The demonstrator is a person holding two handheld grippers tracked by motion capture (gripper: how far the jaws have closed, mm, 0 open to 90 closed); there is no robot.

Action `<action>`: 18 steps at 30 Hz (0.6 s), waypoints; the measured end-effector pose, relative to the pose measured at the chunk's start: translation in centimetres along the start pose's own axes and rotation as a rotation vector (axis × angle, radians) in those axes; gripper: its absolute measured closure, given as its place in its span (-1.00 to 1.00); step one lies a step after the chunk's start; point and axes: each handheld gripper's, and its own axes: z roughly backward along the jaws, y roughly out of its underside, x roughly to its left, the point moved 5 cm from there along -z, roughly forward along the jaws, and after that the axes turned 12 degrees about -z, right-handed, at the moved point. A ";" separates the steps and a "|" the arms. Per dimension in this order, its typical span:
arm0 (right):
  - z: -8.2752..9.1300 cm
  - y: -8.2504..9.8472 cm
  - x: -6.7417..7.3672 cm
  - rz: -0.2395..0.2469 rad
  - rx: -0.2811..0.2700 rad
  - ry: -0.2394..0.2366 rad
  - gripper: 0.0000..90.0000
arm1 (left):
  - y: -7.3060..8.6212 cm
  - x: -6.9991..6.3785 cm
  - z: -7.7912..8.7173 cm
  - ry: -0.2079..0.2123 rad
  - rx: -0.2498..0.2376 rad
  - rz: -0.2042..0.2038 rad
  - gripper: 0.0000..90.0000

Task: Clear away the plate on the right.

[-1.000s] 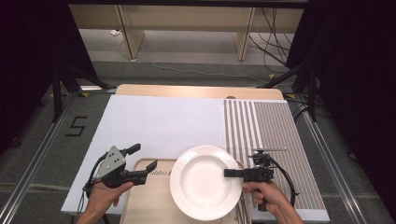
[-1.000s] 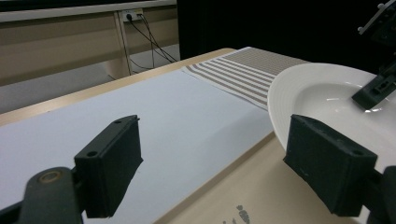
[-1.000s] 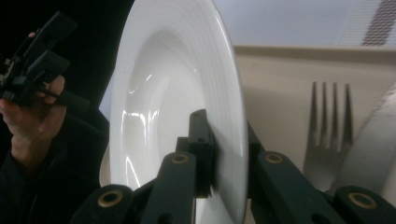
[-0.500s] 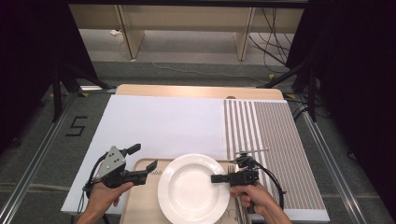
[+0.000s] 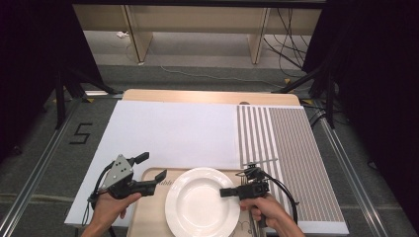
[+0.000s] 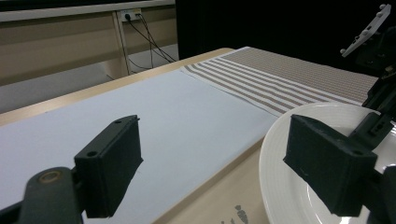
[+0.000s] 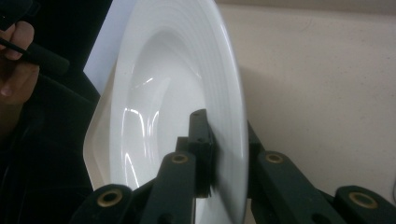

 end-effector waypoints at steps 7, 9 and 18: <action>0.1 0.1 -0.1 -0.004 0.012 0.012 0.82 | 0.0 0.0 -0.1 0.003 -0.006 0.002 -0.61; 0.1 0.1 -0.1 0.003 0.013 0.022 0.79 | 0.1 0.0 0.0 -0.001 0.004 0.000 -0.61; -0.1 0.3 -0.2 0.127 -0.019 0.134 0.66 | 0.1 0.0 -0.1 0.002 0.005 0.000 -0.61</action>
